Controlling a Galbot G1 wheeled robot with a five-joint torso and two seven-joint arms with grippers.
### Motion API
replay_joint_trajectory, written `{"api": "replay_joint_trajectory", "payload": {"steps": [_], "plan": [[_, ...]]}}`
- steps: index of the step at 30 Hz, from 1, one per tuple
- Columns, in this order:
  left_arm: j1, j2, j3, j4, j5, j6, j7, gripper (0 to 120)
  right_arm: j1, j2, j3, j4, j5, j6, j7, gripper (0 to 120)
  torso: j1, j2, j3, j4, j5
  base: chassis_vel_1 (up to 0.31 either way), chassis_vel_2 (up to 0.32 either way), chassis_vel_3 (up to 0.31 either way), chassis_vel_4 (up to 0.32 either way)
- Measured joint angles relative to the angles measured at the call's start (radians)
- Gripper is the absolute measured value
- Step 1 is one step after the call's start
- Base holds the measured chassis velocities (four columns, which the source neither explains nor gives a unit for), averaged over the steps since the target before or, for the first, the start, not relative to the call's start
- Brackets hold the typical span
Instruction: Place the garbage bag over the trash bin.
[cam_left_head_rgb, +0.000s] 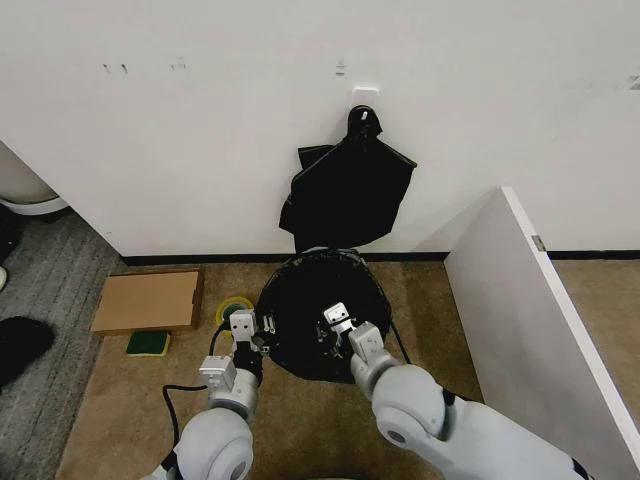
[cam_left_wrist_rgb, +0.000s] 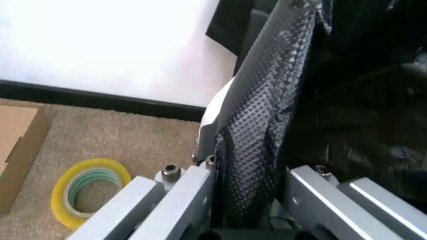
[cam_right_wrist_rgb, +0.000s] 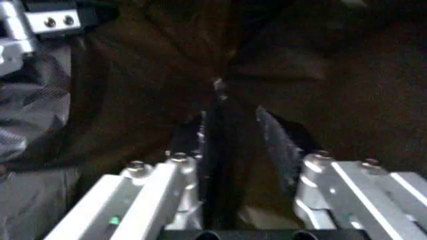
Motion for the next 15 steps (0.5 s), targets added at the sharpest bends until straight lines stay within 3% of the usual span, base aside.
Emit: {"api": "replay_joint_trajectory", "payload": {"steps": [7,11,15], "plan": [[-0.007,-0.002,-0.024,0.009,-0.046,0.008,-0.022,0,-0.168,-0.136,0.188,0.168,0.003,0.067,-0.135,61,0.0,0.0,0.0,-0.0004,0.0,0.0,0.0,0.0,0.0],[-0.002,0.0,-0.035,-0.002,-0.081,0.015,-0.034,0,-0.206,-0.161,0.254,0.223,0.037,0.106,-0.16,74,0.0,0.0,0.0,-0.0006,0.0,0.0,0.0,0.0,0.0],[0.029,0.007,-0.041,-0.032,-0.104,0.018,-0.041,0,-0.216,-0.162,0.286,0.244,0.06,0.141,-0.179,86,0.0,0.0,0.0,0.0008,0.0002,0.0,0.0,0.0,0.0]]}}
